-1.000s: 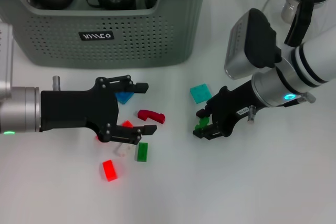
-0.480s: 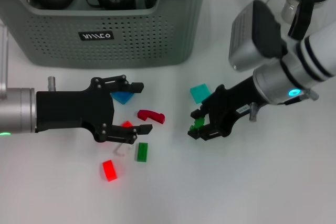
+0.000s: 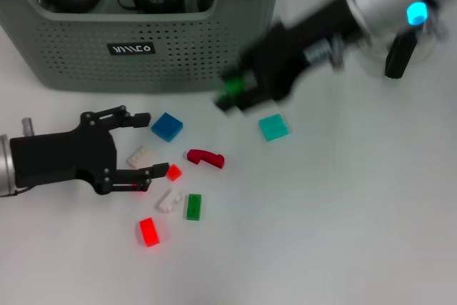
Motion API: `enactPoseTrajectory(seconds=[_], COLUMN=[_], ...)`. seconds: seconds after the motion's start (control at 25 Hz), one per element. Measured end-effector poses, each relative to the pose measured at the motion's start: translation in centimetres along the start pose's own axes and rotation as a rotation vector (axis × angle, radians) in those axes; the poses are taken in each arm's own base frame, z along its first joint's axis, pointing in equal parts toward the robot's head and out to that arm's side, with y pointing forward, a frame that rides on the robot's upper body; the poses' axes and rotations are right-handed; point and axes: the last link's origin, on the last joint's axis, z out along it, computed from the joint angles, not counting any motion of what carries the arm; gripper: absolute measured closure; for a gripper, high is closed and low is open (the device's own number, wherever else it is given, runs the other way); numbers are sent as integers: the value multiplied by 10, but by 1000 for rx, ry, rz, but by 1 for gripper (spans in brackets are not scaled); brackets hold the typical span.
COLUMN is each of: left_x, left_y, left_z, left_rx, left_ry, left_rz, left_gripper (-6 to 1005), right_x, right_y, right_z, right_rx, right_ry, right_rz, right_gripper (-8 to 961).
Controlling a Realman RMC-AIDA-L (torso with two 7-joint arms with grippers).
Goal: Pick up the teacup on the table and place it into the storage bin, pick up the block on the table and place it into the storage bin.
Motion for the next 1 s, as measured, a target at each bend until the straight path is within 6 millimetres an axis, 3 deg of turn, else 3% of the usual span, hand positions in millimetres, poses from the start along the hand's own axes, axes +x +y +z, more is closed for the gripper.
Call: enactPoseTrajectory(seconds=[0.24,0.44,0.64,0.8,1.0], left_x=[-10,-11,-7,-4,-2], left_y=[-1,0,-1,-5,-8], left_z=[-4,-1,2,1,0], left_rx=[41,36,30,43,54], left_ry=[-34,-24,-13,1,8], left_rz=[-23,-34,-31,-30,-24], left_gripper=[127,127,127,127,127], right_x=[-78,-121,-131,-120,-101], right_y=[-11,-39,-72,-94,-104], right_z=[-16,-4,13,22,27], right_rx=[115,276,425,517,549], right_ry=[-67,-158,-249,-263,-232], right_rz=[-97,-153,-149,-115,-74], right_gripper=[432,417,401,389,374])
